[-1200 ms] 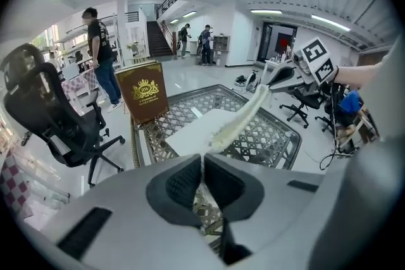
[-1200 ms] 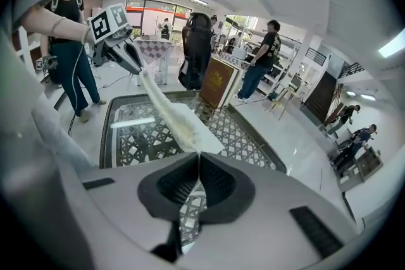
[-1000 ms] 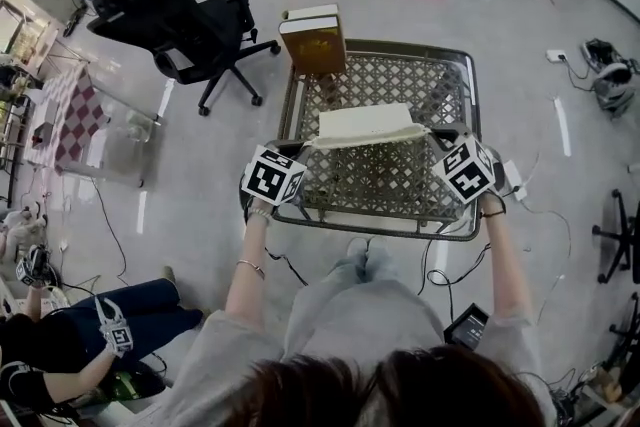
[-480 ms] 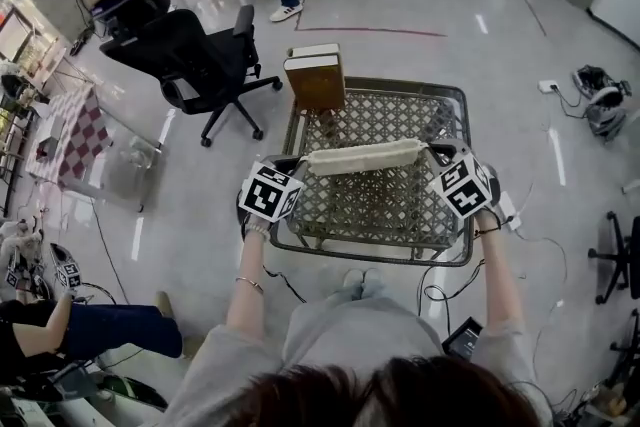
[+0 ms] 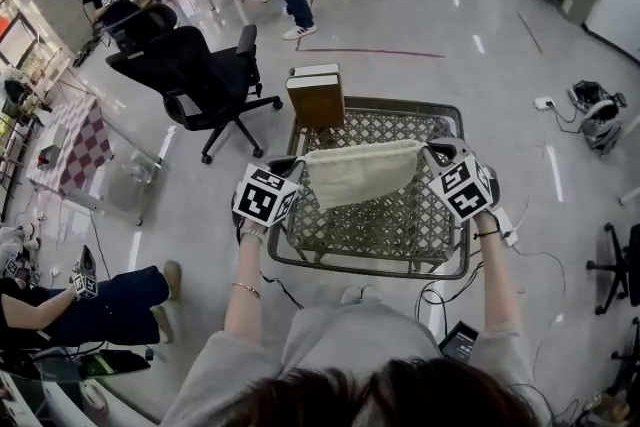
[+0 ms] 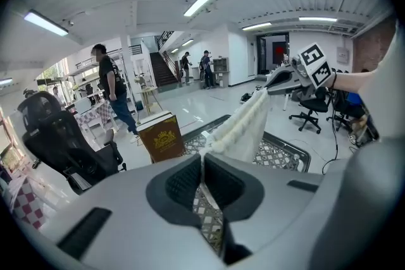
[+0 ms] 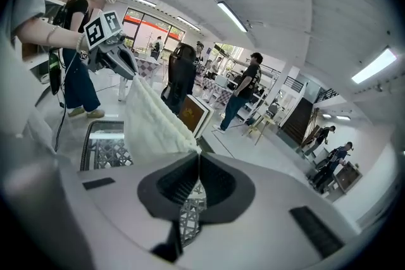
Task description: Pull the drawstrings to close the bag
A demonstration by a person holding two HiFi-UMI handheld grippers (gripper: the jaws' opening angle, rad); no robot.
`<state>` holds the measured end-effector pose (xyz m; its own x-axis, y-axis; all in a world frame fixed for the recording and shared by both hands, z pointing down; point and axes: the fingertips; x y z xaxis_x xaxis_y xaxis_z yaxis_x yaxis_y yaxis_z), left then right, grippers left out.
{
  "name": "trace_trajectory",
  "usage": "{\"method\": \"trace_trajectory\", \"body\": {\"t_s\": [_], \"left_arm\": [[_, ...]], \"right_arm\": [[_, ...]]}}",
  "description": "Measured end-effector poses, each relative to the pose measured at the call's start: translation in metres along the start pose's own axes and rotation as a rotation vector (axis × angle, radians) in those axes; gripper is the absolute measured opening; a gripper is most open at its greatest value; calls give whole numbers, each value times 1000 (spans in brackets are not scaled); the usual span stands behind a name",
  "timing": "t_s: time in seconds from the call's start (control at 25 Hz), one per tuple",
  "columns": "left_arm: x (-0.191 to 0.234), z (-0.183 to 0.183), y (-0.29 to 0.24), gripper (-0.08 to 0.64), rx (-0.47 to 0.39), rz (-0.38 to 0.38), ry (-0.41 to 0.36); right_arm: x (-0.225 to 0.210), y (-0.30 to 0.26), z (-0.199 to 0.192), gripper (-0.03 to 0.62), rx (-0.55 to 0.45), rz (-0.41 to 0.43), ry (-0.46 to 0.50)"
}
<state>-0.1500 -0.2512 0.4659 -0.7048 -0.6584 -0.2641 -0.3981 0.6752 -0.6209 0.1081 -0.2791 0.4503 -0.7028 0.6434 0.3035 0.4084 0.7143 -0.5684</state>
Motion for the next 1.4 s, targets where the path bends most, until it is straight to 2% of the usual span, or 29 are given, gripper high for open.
{"method": "trace_trajectory", "body": {"t_s": [0.32,0.76,1.4], "left_arm": [[14,23,18,32,-76,58,3],[51,68,47,33,-198,198,-32],[70,95,63,32,-246,250,-94]], "right_arm": [[-13,13,29,26,-90,-65,9],[-37,32,80,26,-221,-155,21],[-66,48,104,26,-260,-273,35]]}}
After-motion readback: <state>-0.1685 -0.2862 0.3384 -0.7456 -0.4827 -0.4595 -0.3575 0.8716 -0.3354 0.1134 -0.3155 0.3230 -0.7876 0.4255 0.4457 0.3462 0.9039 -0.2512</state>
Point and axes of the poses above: the fingertips, and each gripper's own axes: y backward along the fingers, x to its left, z out of its top, and after that the axes turned 10 degrees about -y, right-handed
